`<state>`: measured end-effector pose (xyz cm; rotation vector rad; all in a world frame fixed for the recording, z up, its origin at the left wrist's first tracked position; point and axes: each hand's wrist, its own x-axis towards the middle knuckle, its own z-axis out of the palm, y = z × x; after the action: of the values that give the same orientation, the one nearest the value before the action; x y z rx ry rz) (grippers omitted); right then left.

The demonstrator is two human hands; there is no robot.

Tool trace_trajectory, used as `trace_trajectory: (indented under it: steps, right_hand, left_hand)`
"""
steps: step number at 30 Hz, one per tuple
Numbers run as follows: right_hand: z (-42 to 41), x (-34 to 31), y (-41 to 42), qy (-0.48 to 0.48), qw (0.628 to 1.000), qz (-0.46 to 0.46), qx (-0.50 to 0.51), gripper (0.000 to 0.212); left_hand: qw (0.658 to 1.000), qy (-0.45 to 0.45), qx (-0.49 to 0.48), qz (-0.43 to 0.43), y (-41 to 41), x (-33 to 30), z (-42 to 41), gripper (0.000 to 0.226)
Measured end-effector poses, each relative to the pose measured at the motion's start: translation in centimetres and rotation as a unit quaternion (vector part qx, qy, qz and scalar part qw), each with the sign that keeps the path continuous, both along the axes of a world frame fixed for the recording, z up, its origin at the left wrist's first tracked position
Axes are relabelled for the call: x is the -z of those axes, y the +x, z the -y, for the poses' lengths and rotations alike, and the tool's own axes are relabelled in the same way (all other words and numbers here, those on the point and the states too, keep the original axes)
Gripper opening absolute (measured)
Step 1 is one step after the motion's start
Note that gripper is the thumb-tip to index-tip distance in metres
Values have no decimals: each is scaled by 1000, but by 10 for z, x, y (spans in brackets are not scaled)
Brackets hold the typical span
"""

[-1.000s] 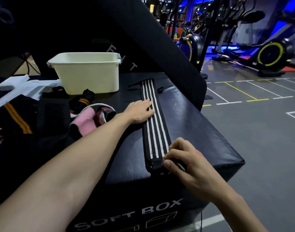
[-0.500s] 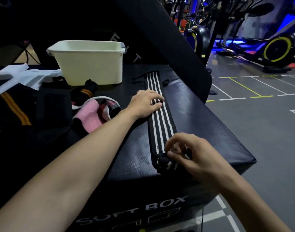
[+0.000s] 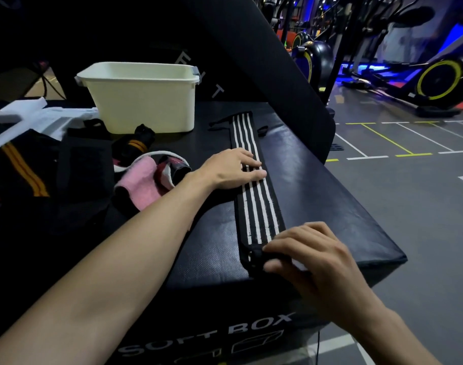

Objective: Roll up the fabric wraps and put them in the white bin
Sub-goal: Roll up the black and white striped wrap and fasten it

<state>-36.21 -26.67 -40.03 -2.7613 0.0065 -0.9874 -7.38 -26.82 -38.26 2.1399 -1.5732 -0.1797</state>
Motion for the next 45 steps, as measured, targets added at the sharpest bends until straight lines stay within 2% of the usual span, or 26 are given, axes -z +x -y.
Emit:
trace_trajectory:
  steps: [4,9,15,20,24,29,33,35,38,45]
  right_hand:
    - [2,5,-4,-17,999,-34,18,40]
    - [3,6,2,-13,998,-47,47,33]
    - [-2,8,8,-57,995,-37,72,29]
    - [-3,9,11,-108,990,-30,81,30]
    - [-3,6,16,-122,989,-30,78,33]
    - [-3,6,15,-111,991,-21,70,17]
    - [-8,12,12,-103,991,22,81,22]
    - [-10,14,10,-98,991,29,87,23]
    - [-7,15,9,-64,994,12,86,26]
    - [-2,10,13,28,995,-41,90,33]
  left_hand:
    - [1000,29,13,3,0,2,-2,60]
    - [1000,24,9,4,0,4,-1,60]
    - [1000,16,1,-3,2,7,0,56]
    - [999,-12,-48,22,-1,3,-1,49]
    - [997,-40,-64,-24,-1,2,-2,42]
    - [996,-37,-75,-34,3,4,0,35]
    - [998,-22,-48,-44,4,6,3,36]
    - [998,-33,-48,1,3,6,3,35]
    - [992,-98,-33,68,-1,2,3,16]
    - [997,-73,7,30,0,2,0,20]
